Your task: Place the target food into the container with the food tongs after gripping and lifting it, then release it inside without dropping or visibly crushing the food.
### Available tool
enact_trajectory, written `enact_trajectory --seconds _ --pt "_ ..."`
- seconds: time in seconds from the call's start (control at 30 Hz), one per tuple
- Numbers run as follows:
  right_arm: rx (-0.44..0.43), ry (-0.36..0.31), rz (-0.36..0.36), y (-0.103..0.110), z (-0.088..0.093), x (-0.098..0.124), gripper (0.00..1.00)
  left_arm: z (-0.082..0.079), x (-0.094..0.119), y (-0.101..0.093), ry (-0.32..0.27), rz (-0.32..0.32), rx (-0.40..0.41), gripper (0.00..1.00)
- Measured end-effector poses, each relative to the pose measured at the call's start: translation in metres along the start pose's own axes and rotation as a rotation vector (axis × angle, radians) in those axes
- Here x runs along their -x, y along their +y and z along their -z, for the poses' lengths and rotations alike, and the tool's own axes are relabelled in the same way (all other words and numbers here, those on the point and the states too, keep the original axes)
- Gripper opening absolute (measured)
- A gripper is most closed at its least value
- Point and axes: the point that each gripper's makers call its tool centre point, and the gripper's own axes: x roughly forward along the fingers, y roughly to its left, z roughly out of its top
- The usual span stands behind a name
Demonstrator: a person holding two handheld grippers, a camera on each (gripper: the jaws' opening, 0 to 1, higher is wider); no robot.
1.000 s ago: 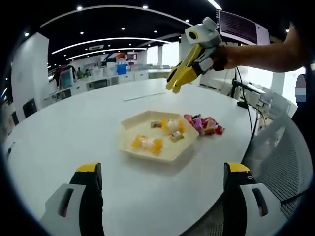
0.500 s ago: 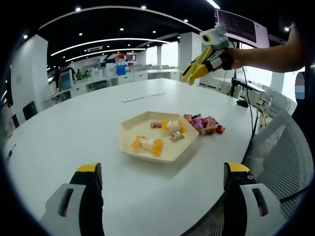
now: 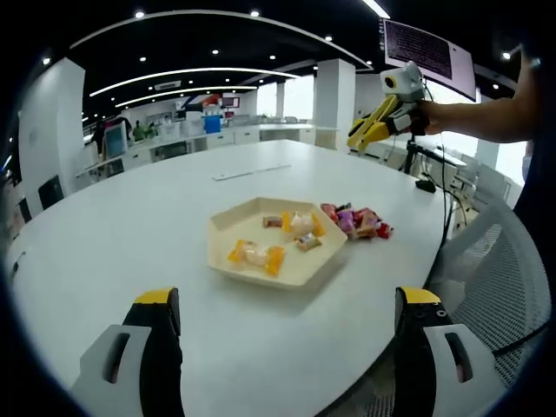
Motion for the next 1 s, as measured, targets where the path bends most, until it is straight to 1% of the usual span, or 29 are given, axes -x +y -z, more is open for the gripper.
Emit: enact_trajectory --seconds 0.03,0.07,0.13,0.33,0.47,0.67,0.8,1.0 --pt "-0.003 -0.001 0.007 -0.001 0.002 0.003 0.28 -0.001 0.0 -0.001 -0.004 0.004 0.004 1.0" --pt "-0.015 -0.002 0.01 -0.002 0.005 0.007 0.28 -0.004 0.0 -0.005 -0.014 0.02 0.025 1.0" --pt "-0.02 0.001 0.02 -0.003 0.012 0.013 0.28 -0.002 0.0 -0.006 -0.004 0.023 0.016 1.0" --pt "-0.043 -0.007 0.048 -0.001 0.029 0.027 0.28 -0.002 0.0 -0.007 -0.002 0.03 0.025 1.0" --pt "-0.056 -0.027 0.062 0.002 0.034 0.037 0.28 -0.001 -0.001 -0.005 0.001 0.022 0.023 1.0" --pt "-0.052 -0.046 0.082 0.004 0.038 0.048 0.28 -0.003 -0.001 -0.009 -0.005 0.035 0.019 1.0" --pt "-0.042 -0.048 0.074 0.01 0.041 0.049 0.28 -0.004 -0.001 -0.01 -0.008 0.035 0.018 1.0" --pt "0.006 -0.041 0.039 0.025 0.045 0.043 0.28 -0.003 -0.001 -0.01 -0.007 0.034 0.017 1.0"
